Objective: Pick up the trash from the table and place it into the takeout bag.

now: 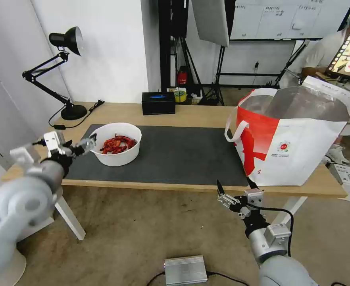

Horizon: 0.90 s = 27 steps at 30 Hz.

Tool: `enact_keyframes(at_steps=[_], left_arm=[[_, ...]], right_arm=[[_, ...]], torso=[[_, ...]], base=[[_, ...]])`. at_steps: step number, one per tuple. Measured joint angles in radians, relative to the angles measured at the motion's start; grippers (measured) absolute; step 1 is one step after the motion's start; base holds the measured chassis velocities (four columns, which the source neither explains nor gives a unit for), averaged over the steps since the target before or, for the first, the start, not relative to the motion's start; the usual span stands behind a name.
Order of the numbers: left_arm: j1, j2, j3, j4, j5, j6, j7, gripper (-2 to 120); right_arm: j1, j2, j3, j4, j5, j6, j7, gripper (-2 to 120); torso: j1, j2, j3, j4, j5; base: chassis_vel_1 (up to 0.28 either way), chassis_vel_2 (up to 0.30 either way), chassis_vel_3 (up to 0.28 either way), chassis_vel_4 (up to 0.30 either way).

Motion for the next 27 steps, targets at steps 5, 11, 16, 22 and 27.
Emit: enact_keyframes(at_steps=[5,11,16,22,27], left_arm=[[-0.144,0.014,0.100,0.076,-0.078,0.123,-0.070,100],[-0.208,0.036,0.127,0.148,-0.114,0.217,-0.102,100],[-0.240,0.038,0.149,0.198,-0.119,0.242,-0.107,100],[-0.287,0.027,0.190,0.236,-0.132,0.264,-0.106,100],[-0.342,-0.001,0.243,0.278,-0.154,0.281,-0.101,100]], right_arm=[[0.000,0.000,0.000,0.000,0.000,0.000,0.000,100],[0.000,0.000,0.000,0.000,0.000,0.000,0.000,100],[0.000,0.000,0.000,0.000,0.000,0.000,0.000,100],[0.000,0.000,0.000,0.000,0.000,0.000,0.000,100],[0.000,0.000,0.000,0.000,0.000,0.000,0.000,100]], torso=[[0.000,0.000,0.000,-0.0003,0.0000],[0.000,0.000,0.000,0.0001,0.0000],[0.000,0.000,0.000,-0.0001,0.0000],[0.000,0.000,0.000,0.0000,0.0000],[0.000,0.000,0.000,-0.0001,0.0002]], base=[[0.000,0.000,0.000,0.000],[0.000,0.000,0.000,0.000],[0.000,0.000,0.000,0.000],[0.000,0.000,0.000,0.000],[0.000,0.000,0.000,0.000]])
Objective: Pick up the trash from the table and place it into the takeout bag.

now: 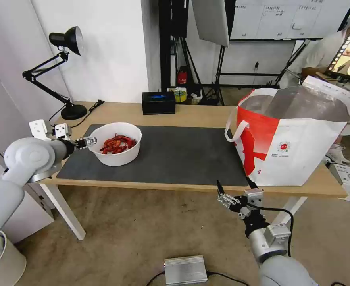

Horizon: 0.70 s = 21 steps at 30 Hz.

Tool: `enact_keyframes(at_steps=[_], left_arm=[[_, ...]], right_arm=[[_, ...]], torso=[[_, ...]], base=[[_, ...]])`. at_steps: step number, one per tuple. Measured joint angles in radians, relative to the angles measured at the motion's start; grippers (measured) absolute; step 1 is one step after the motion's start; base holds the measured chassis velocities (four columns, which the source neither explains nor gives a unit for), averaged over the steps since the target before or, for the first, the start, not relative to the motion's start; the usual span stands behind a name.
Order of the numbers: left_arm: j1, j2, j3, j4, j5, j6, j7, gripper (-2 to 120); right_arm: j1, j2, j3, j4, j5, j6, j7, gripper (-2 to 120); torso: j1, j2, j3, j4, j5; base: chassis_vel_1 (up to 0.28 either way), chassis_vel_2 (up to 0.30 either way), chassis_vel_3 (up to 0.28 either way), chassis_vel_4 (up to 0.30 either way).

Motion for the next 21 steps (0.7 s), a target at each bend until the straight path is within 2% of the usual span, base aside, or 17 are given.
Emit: enact_keyframes(at_steps=[7,11,21], left_arm=[[-0.049,-0.027,0.056,0.036,0.000,0.016,-0.017,100],[-0.078,-0.045,0.092,0.067,0.001,0.022,-0.048,100],[-0.099,-0.061,0.113,0.098,-0.026,0.032,-0.107,99]], right_arm=[[0.000,0.000,0.000,0.000,0.000,0.000,0.000,100],[0.000,0.000,0.000,0.000,0.000,0.000,0.000,100],[0.000,0.000,0.000,0.000,0.000,0.000,0.000,100]], torso=[[0.000,0.000,0.000,0.0000,0.0000],[0.000,0.000,0.000,0.0000,0.0000],[0.000,0.000,0.000,-0.0001,0.0000]], base=[[0.000,0.000,0.000,0.000],[0.000,0.000,0.000,0.000],[0.000,0.000,0.000,0.000]])
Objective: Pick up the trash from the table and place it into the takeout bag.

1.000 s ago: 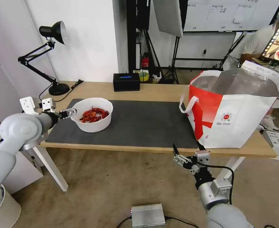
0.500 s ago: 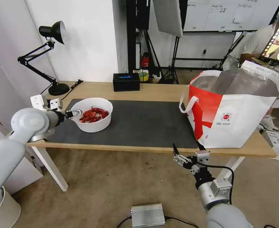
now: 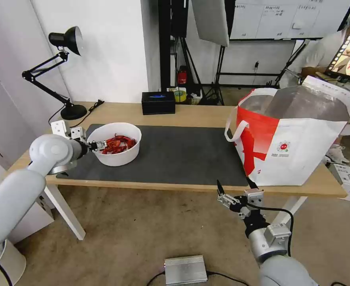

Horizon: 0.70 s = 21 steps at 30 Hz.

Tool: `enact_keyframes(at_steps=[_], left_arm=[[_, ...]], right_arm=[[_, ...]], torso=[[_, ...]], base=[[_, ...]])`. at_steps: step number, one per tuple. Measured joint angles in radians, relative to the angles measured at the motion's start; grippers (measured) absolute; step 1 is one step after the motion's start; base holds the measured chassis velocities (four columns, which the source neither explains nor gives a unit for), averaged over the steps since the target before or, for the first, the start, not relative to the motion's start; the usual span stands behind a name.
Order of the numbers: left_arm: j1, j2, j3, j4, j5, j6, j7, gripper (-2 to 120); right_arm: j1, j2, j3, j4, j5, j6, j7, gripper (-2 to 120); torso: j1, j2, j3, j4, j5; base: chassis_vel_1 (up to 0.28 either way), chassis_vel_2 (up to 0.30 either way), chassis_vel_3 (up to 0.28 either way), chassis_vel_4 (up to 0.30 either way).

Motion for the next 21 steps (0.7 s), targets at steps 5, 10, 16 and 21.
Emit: enact_keyframes(at_steps=[5,10,16,21], left_arm=[[-0.010,0.000,0.005,0.011,-0.034,0.014,-0.033,80],[-0.016,0.000,0.010,0.011,-0.049,0.015,-0.042,66],[-0.025,0.001,0.020,0.008,-0.062,0.015,-0.056,38],[-0.025,0.003,0.024,0.010,-0.063,0.015,-0.057,21]], right_arm=[[0.000,0.000,0.000,0.000,0.000,0.000,0.000,100],[0.000,0.000,0.000,0.000,0.000,0.000,0.000,100],[0.000,0.000,0.000,0.000,0.000,0.000,0.000,100],[0.000,0.000,0.000,0.000,0.000,0.000,0.000,100]], torso=[[0.000,0.000,0.000,0.0001,0.0000],[0.000,0.000,0.000,0.0001,0.0000],[0.000,0.000,0.000,0.0000,0.0000],[0.000,0.000,0.000,0.0001,0.0000]], base=[[0.000,0.000,0.000,0.000],[0.000,0.000,0.000,0.000],[0.000,0.000,0.000,0.000],[0.000,0.000,0.000,0.000]])
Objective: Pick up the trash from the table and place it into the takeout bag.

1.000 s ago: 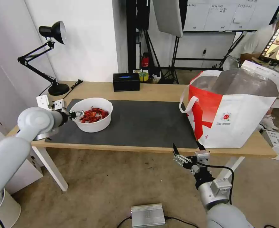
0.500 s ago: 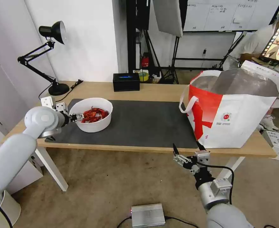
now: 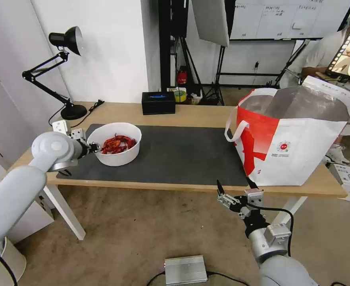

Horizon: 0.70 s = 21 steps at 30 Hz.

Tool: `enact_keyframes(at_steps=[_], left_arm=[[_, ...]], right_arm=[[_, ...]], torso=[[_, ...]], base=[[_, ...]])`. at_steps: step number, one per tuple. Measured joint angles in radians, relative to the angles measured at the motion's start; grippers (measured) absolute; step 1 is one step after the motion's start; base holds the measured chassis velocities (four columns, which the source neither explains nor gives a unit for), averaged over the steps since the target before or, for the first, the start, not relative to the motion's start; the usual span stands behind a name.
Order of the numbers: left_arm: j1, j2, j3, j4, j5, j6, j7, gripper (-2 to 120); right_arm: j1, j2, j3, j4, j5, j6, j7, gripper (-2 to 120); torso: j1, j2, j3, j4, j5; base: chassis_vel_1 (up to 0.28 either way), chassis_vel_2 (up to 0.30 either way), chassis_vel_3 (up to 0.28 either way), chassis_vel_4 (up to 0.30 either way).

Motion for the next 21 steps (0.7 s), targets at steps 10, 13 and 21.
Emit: enact_keyframes(at_steps=[10,13,21], left_arm=[[0.010,0.003,-0.016,-0.010,-0.002,-0.001,0.003,0],[0.011,0.006,-0.025,-0.019,-0.004,-0.008,0.006,0],[0.003,0.022,-0.040,-0.098,-0.021,-0.047,0.031,0]], right_arm=[[0.000,0.000,0.000,0.000,0.000,0.000,0.000,100],[0.000,0.000,0.000,0.000,0.000,0.000,0.000,100],[0.000,0.000,0.000,0.000,0.000,0.000,0.000,100]], torso=[[0.000,0.000,0.000,0.0000,0.0000],[0.000,0.000,0.000,0.0000,-0.0001],[0.000,0.000,0.000,0.0000,-0.0001]], base=[[0.000,0.000,0.000,0.000],[0.000,0.000,0.000,0.000],[0.000,0.000,0.000,0.000]])
